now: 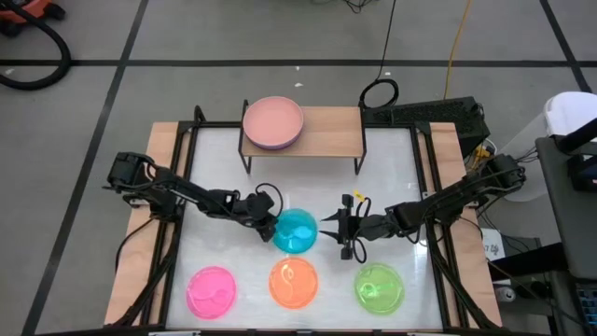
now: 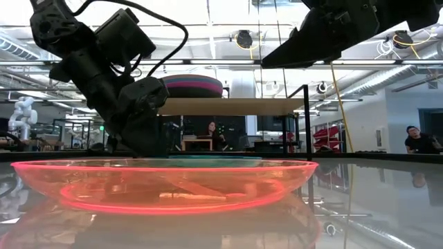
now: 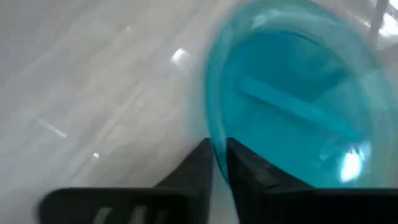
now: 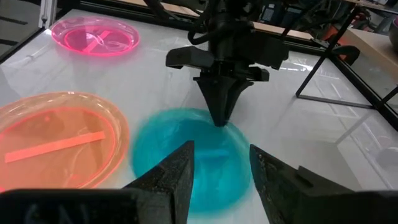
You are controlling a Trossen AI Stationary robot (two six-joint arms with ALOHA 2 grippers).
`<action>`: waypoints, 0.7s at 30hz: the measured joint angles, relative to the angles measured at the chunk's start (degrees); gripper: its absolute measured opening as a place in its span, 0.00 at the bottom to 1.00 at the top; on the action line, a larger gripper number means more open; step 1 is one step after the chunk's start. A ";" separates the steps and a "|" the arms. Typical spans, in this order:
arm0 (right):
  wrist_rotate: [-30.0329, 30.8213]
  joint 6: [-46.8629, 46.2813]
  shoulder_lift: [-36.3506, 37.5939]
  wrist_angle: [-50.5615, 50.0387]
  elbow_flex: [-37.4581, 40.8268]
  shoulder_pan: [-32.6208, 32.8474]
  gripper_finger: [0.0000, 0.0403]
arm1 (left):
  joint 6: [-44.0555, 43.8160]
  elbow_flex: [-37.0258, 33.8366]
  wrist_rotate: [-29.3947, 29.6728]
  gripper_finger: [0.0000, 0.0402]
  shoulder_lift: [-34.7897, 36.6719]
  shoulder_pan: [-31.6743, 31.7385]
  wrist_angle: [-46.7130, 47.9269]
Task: Place and stack plates onto a shelf
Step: Put the transparent blue plate on the shelf
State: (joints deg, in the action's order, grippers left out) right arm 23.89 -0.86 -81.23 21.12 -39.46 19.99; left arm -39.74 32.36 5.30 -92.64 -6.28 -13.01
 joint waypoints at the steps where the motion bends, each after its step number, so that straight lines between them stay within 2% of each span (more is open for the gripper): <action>1: -0.01 0.00 0.00 0.00 0.00 0.00 0.35 | 0.16 0.00 -0.59 0.07 0.00 -0.03 -0.30; 3: -0.03 0.00 0.00 0.07 0.00 0.00 0.35 | 0.34 0.00 -1.12 0.02 0.00 0.01 -1.04; 10: -0.07 1.94 3.73 -1.17 0.00 1.57 0.35 | 0.68 3.20 -1.18 0.01 0.72 1.00 -0.87; 16: 0.03 6.12 13.86 -5.92 0.00 4.60 0.35 | 5.74 11.00 -1.17 0.01 1.73 1.63 0.93; 21: 0.08 5.32 22.93 -10.23 0.00 7.36 0.35 | 10.64 21.01 -0.47 0.00 2.56 3.93 12.49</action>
State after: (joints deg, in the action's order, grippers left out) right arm 23.97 4.46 -58.30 10.90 -39.46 27.35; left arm -29.09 53.37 4.83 -90.08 -2.36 -0.52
